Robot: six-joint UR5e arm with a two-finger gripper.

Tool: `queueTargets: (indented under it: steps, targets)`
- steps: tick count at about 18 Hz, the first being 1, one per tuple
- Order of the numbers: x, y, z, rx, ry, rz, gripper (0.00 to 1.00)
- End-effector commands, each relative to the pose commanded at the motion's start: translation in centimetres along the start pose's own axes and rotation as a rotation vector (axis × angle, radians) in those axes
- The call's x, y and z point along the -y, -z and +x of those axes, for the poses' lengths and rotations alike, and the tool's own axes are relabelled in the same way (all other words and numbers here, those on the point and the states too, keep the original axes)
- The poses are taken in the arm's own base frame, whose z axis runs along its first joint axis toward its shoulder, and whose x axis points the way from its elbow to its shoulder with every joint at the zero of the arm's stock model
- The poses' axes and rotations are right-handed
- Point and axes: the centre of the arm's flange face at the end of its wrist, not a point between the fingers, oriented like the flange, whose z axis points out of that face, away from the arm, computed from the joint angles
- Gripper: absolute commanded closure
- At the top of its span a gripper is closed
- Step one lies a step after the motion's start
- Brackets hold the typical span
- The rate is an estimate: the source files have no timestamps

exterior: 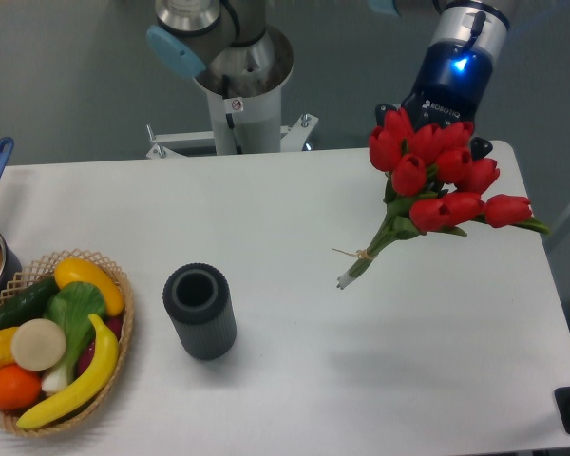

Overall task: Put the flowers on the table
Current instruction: 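Hold the red tulip bouquet by the stems and raise it slightly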

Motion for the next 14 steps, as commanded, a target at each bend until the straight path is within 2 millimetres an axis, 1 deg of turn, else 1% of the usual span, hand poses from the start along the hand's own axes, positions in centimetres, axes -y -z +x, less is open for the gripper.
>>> queueTargets:
  steps: [4,7,10,14]
  targets:
    - [-0.1,0.2,0.3,0.002,0.018,-0.002,0.65]
    - [-0.4,1.4,0.1,0.025,0.025,0.001,0.65]
    - [-0.4,2.3,0.6,0.041,0.030,0.004,0.65]
    - [-0.4,2.6,0.7,0.045,0.030,0.003,0.65]
